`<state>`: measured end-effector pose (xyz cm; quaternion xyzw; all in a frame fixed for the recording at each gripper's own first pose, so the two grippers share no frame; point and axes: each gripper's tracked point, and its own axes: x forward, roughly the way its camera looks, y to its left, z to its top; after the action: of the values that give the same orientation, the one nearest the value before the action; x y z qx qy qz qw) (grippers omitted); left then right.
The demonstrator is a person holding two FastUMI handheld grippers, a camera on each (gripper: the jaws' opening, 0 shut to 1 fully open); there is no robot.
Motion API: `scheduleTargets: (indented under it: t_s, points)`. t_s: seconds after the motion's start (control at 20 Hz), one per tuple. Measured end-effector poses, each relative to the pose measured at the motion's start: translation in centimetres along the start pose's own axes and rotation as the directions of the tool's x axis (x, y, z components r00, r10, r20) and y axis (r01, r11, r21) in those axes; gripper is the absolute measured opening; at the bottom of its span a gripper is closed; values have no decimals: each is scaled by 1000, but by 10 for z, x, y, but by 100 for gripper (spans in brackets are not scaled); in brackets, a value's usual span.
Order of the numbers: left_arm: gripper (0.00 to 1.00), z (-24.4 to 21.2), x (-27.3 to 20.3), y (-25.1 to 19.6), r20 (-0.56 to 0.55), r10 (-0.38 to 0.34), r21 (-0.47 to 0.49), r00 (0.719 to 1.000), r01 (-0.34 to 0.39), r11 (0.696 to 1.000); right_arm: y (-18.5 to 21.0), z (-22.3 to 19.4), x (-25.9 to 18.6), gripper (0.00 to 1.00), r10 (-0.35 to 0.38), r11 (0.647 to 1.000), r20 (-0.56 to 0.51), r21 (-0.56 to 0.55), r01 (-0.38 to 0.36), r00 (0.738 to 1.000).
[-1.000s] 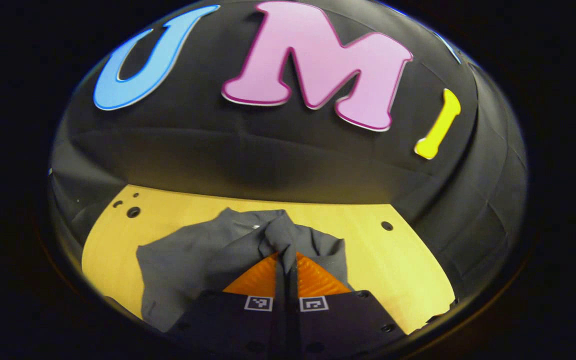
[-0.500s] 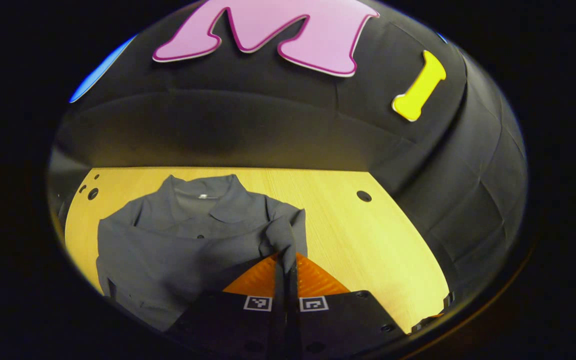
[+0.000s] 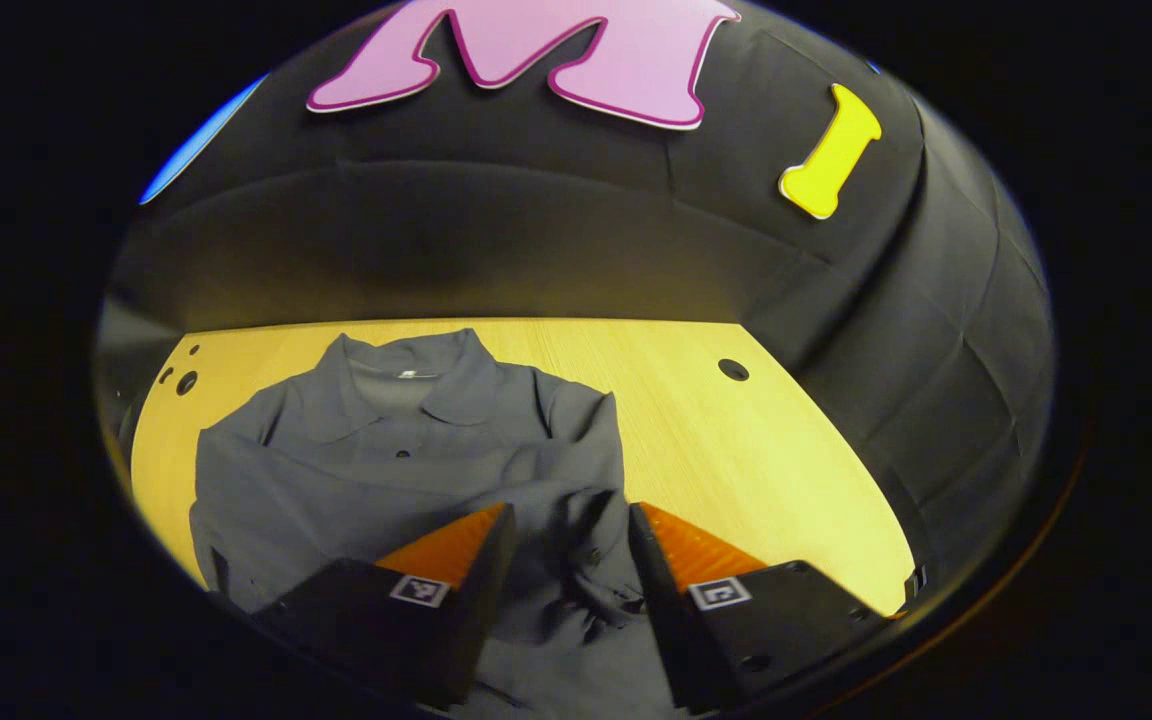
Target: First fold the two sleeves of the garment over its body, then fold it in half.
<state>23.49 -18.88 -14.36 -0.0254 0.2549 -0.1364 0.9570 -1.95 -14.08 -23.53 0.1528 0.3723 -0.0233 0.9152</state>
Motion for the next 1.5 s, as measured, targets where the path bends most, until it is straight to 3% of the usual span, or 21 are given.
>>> scheduleTargets:
  t_s: [0.05,0.1,0.15,0.25,0.3,0.5,0.9,1.05,1.15,1.35,1.4,1.5]
  points:
    - [76,-2,-10,11,8,19,6,1000,-19,1000,2,-1,0,99,7,1000,-4,2,-7,1000]
    - [95,-4,-21,23,20,35,7,999,-36,999,6,-2,0,99,11,1000,-6,1,-11,1000]
    - [97,-8,-30,34,26,55,6,998,-56,998,8,-2,1,99,14,1000,-10,-3,-14,1000]
    - [93,-21,-56,65,27,100,-4,995,-100,995,13,-6,4,99,24,1000,-28,-10,-24,999]
    - [97,-29,-70,81,30,118,-13,993,-117,993,15,-11,7,99,27,1000,-44,-14,-28,999]
    - [97,-83,-130,154,-4,224,-16,974,-224,974,14,-34,21,99,11,999,-117,-29,-14,993]
    - [97,-229,-233,262,-198,399,-99,895,-423,901,12,-78,39,99,-50,998,-245,-48,39,968]
    - [94,-266,-255,277,-246,421,-97,873,-454,886,16,-90,42,99,-71,996,-272,-80,51,960]
    - [97,-280,-260,277,-267,413,-115,871,-454,883,24,-99,41,99,-71,995,-292,-89,47,954]
    - [97,-285,-253,262,-276,368,-158,888,-420,894,46,-112,44,99,-66,991,-324,-132,24,944]
    - [93,-283,-249,257,-272,353,-161,895,-404,900,51,-114,45,99,-63,989,-329,-144,16,942]
    - [97,-282,-241,246,-274,326,-160,905,-377,912,62,-119,44,99,-47,988,-346,-155,-8,937]
